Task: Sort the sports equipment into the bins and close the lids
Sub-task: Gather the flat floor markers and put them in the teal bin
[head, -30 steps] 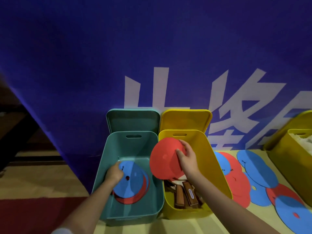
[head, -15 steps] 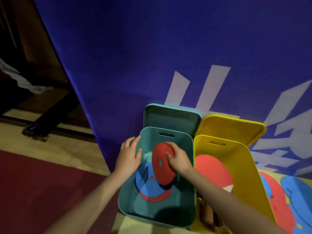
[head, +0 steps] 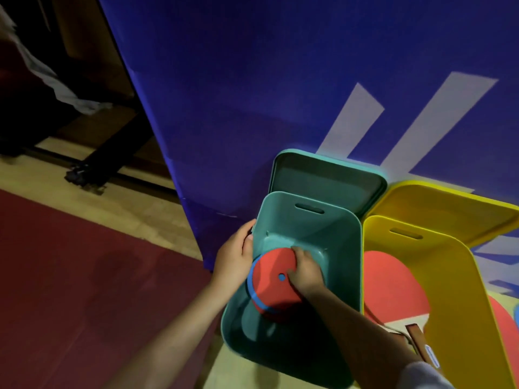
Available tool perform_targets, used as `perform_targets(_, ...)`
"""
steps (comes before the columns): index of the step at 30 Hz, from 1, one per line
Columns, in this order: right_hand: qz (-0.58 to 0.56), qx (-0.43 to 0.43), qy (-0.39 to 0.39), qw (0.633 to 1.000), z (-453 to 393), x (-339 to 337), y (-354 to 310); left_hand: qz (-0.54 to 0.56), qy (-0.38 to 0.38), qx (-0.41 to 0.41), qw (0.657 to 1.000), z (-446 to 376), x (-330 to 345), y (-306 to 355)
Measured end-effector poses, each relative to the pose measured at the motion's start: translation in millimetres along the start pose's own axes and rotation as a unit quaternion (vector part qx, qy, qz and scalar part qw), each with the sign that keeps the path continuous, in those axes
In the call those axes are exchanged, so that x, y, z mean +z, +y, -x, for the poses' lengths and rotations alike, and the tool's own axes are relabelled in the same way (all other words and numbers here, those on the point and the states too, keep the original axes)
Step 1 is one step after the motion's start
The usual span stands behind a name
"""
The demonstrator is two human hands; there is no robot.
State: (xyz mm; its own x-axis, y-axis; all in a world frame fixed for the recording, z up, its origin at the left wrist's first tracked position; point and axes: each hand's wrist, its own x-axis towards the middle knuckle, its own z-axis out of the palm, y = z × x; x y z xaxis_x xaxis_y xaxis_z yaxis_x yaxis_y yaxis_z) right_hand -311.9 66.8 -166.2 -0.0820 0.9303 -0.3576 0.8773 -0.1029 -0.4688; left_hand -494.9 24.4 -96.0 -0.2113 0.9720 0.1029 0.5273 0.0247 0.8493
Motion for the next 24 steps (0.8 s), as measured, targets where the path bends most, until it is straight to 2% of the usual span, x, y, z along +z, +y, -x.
perform_targets(2,0.016,-0.001,-0.016,1.000,-2,12,2,0.009,0.003,0.000,1.000,0,0,-1)
perform_targets(6,0.121,0.038,0.017,0.992,-4,22,14,0.017,0.000,-0.001,1.000,1,-2,0)
perform_targets(9,0.140,0.051,-0.008,0.989,-5,16,12,0.011,0.002,-0.005,1.000,0,-3,2)
perform_targets(13,0.052,0.091,-0.012,0.994,-2,2,-7,-0.067,0.004,0.016,0.998,0,-5,6)
perform_targets(15,-0.004,0.055,0.000,0.998,6,-13,-16,-0.150,0.006,0.041,0.988,0,-10,8)
perform_targets(17,-0.064,-0.006,0.024,0.998,20,-37,-21,-0.187,0.022,0.065,0.980,4,-13,15)
perform_targets(20,-0.151,-0.104,0.083,0.980,56,-80,-13,-0.182,0.032,0.100,0.978,20,-6,43)
perform_targets(24,-0.264,-0.152,0.172,0.937,112,-129,32,-0.135,-0.038,0.150,0.979,51,28,100)
